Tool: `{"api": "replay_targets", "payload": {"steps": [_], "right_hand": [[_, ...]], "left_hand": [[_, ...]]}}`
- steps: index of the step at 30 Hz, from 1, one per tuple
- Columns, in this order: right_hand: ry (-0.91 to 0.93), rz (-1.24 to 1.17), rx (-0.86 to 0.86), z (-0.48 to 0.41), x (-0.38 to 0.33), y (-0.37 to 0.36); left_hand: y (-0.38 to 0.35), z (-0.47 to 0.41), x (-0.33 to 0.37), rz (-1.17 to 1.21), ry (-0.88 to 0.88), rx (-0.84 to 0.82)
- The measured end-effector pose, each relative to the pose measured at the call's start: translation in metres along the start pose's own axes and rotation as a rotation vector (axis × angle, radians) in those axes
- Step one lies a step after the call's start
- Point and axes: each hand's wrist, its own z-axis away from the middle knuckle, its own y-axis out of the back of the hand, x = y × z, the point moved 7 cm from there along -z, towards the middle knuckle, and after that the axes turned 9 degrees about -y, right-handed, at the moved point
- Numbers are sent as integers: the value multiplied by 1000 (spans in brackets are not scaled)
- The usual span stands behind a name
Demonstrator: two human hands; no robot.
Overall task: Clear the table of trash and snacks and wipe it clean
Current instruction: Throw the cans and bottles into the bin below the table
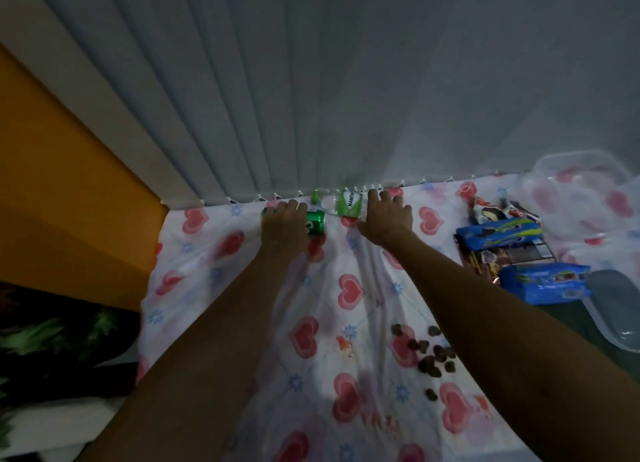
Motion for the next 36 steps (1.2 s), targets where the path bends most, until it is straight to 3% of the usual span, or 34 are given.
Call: {"api": "replay_targets", "payload": {"steps": [8, 18, 24, 28, 36], "right_hand": [[70, 49, -10, -32, -15, -20], [80, 79, -49, -23, -2, -24], [58, 18, -56, 25, 32, -22], [75, 14, -24, 75, 63, -12], [176, -4, -3, 226, 149, -13]], "left_hand": [[-32, -25, -10, 9, -23, -116], [-32, -4, -5, 51, 38, -82], [5, 40, 24, -23, 20, 121], [15, 77, 58, 24, 95, -14], [23, 227, 162, 85, 217, -26]]}}
